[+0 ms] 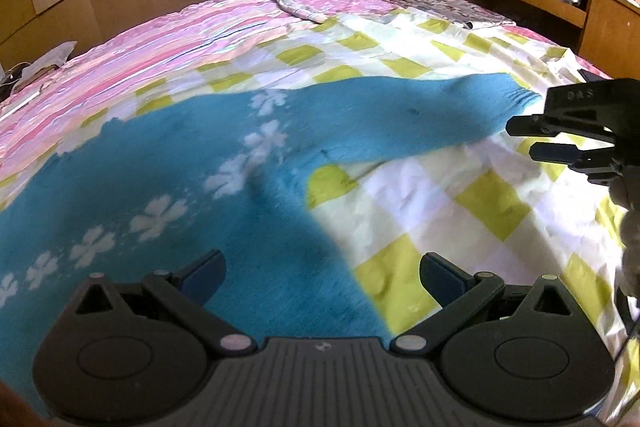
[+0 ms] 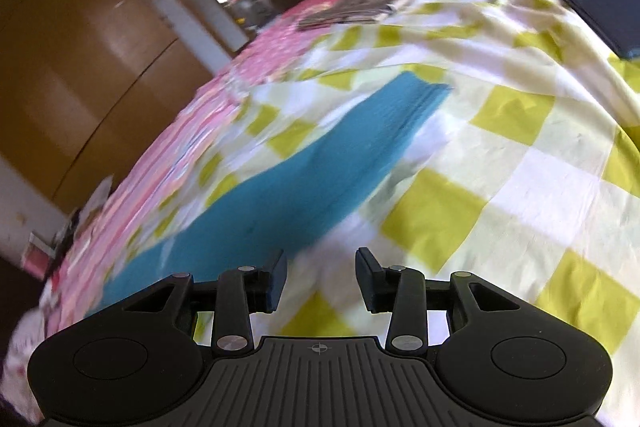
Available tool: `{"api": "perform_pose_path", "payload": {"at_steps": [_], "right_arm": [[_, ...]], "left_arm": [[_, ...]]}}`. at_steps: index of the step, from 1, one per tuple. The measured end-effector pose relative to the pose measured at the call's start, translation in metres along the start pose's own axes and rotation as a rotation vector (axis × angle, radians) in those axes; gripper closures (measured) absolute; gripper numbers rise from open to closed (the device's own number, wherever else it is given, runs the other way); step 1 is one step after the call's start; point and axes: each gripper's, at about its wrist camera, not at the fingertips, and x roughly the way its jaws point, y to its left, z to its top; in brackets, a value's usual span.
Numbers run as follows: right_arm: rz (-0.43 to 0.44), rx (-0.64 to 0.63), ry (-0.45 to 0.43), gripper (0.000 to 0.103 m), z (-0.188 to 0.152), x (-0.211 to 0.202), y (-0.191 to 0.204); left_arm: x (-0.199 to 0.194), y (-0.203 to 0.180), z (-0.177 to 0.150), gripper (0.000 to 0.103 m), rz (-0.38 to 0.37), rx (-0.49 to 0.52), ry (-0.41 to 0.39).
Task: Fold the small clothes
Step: 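Grasp the sweater sleeve cuff with the right gripper and lift it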
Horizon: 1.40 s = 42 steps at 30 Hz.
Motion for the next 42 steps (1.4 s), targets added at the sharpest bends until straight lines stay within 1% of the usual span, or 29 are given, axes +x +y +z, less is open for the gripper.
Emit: {"api": "perform_pose_path", "payload": {"at_steps": [5, 10, 15, 23, 28, 30, 31, 33, 35, 36, 37, 38, 40, 42], "right_arm": [[-0.014, 0.117, -0.011, 0.065, 0.014, 0.017, -0.020], [0.021, 0.223, -0.028, 0.065, 0.018, 0.029, -0.034], [0.032, 0.279, -0.055, 0.065, 0.023, 0.041, -0.038], [0.057, 0.337, -0.116, 0.067, 0.026, 0.059, -0.039], [0.064, 0.369, -0.153, 0.066, 0.027, 0.064, -0.039], [0.089, 0.390, -0.173, 0.065, 0.023, 0.062, -0.040], [0.097, 0.390, -0.179, 0.065, 0.022, 0.063, -0.039], [0.069, 0.360, -0.182, 0.068, 0.021, 0.069, -0.035], [0.074, 0.359, -0.180, 0.065, 0.026, 0.074, -0.031], [0.071, 0.357, -0.173, 0.065, 0.027, 0.077, -0.029], [0.065, 0.355, -0.164, 0.068, 0.029, 0.079, -0.028], [0.064, 0.354, -0.153, 0.075, 0.032, 0.081, -0.026], [0.078, 0.339, -0.136, 0.085, 0.033, 0.082, -0.023], [0.083, 0.289, -0.142, 0.088, 0.032, 0.077, -0.014]], "left_arm": [[0.008, -0.006, 0.005, 0.000, -0.007, 0.002, -0.012], [0.015, -0.008, 0.008, 0.000, -0.010, -0.005, -0.011], [0.018, -0.005, 0.008, 0.000, -0.009, -0.023, -0.013], [0.017, 0.003, 0.005, 0.000, -0.009, -0.050, -0.025], [0.012, 0.010, 0.001, 0.000, -0.003, -0.049, -0.032], [0.009, 0.013, -0.001, 0.000, -0.004, -0.053, -0.039], [0.008, 0.015, -0.001, 0.000, -0.005, -0.058, -0.041], [0.007, 0.019, -0.002, 0.000, -0.003, -0.067, -0.043], [0.006, 0.023, -0.003, 0.000, 0.000, -0.075, -0.042], [0.005, 0.024, -0.003, 0.000, 0.001, -0.077, -0.042], [0.003, 0.026, -0.005, 0.000, 0.003, -0.079, -0.043], [0.001, 0.029, -0.006, 0.000, 0.006, -0.080, -0.046], [-0.003, 0.036, -0.010, 0.000, 0.011, -0.086, -0.049], [-0.008, 0.044, -0.015, 0.000, 0.016, -0.098, -0.049]]}}
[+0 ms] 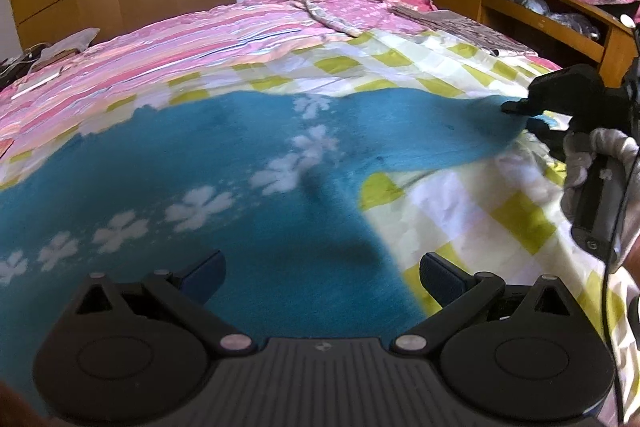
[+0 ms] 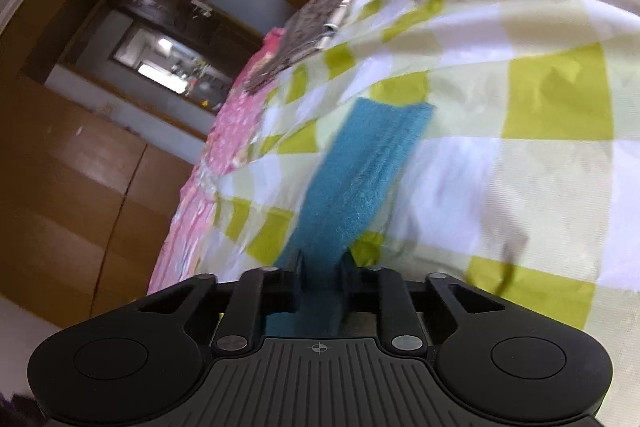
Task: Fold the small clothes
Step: 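Grasp the sweater sleeve cuff with the right gripper and lift it, then carry the sleeve across the sweater body with the right gripper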
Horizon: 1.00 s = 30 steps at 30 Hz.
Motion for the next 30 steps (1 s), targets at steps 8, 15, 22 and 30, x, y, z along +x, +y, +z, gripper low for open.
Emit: {"api": "perform_pose_path", "payload": {"at_steps": [8, 15, 22, 30], "right_arm": [[0.106, -0.112, 0.015, 0.092, -0.018, -0.019, 0.057], [0.219, -0.313, 0.114, 0.092, -0.081, -0.020, 0.140], [0.234, -0.563, 0.250, 0.092, -0.187, -0.002, 0.196], [0.265, -0.851, 0.337, 0.093, -0.302, -0.002, 0.239]], "left_arm": [[-0.026, 0.047, -0.022, 0.000, 0.043, -0.058, -0.001], [-0.051, 0.097, -0.047, 0.000, 0.107, -0.123, -0.037], [-0.065, 0.152, -0.080, 0.000, 0.158, -0.225, -0.030], [-0.081, 0.197, -0.104, 0.000, 0.216, -0.303, -0.066]]}}
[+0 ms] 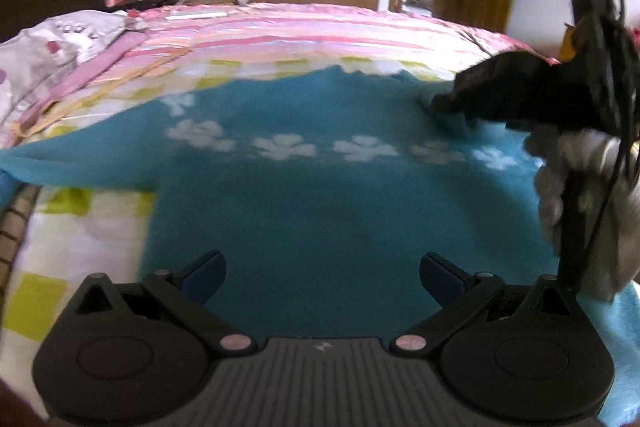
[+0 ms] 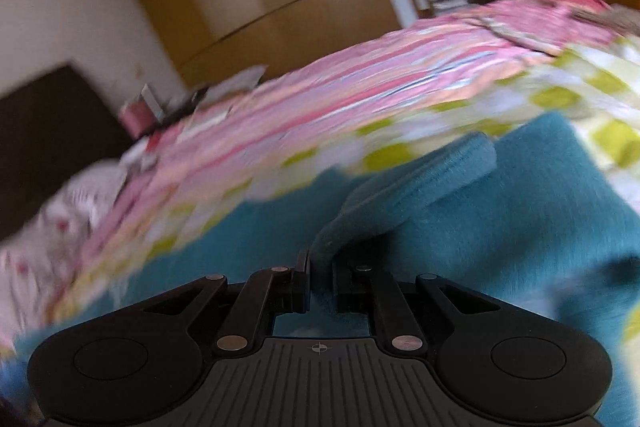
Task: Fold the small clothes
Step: 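Carry the sleeve across the sweater body with the right gripper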
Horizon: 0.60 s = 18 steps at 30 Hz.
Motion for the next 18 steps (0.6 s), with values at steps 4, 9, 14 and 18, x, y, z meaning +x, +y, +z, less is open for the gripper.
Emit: {"api": "perform_pose_path", "payload": {"at_steps": [4, 9, 14, 18], "right_arm": [[-0.012, -0.154, 0.023, 0.093, -0.020, 0.016, 0.045], [-0.041, -0.363, 0.020, 0.092, -0.040, 0.022, 0.080], [-0.078, -0.521, -0.003, 0.092, -0.054, 0.026, 0.105], [-0.074, -0.563, -0.008, 0.092, -0.054, 0.028, 0.112]], "left_arm": [[-0.001, 0.017, 0.000, 0.000, -0.002, -0.023, -0.022], [0.000, 0.032, 0.000, 0.000, -0.025, -0.058, -0.023], [-0.002, 0.037, 0.000, 0.000, 0.010, -0.039, -0.044], [-0.003, 0.041, 0.002, 0.000, 0.025, -0.030, -0.059]]}}
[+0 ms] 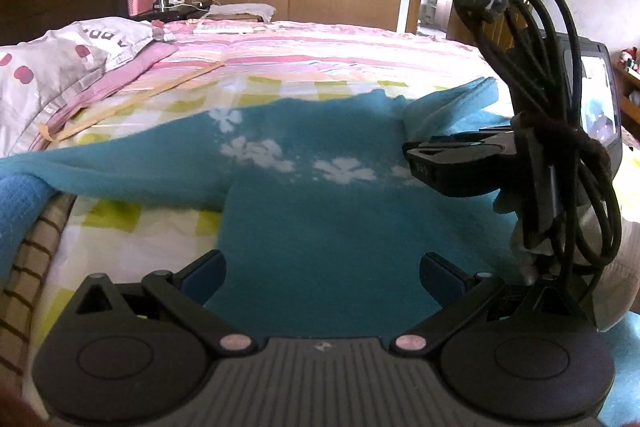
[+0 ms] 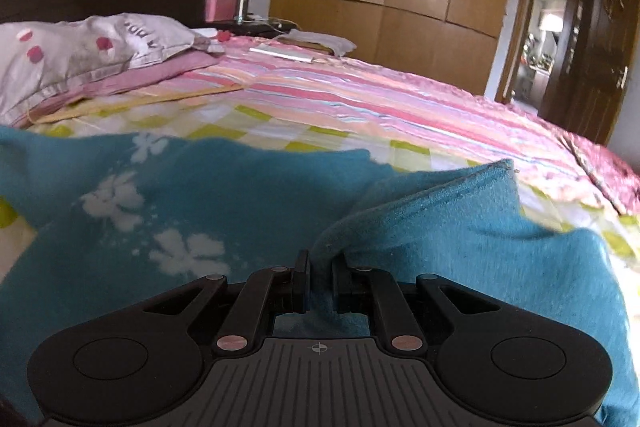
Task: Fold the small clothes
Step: 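Carry the sleeve across the sweater body with the right gripper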
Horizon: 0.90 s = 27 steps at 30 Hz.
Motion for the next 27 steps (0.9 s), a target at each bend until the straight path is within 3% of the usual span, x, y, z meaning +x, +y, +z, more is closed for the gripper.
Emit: {"api": "perform_pose_path", "payload": {"at_steps": [9, 27], "right_arm": [[0.006, -0.149, -0.038, 0.092, -0.001, -0.004, 0.021], [0.073, -0.319, -0.048, 0.092, -0.005, -0.008, 0.034]], "left_arm": [[0.003, 0.007, 0.000, 0.000, 0.001, -0.030, 0.027], [0.005, 0.001, -0.006, 0.000, -0.037, 0.000, 0.074]]}}
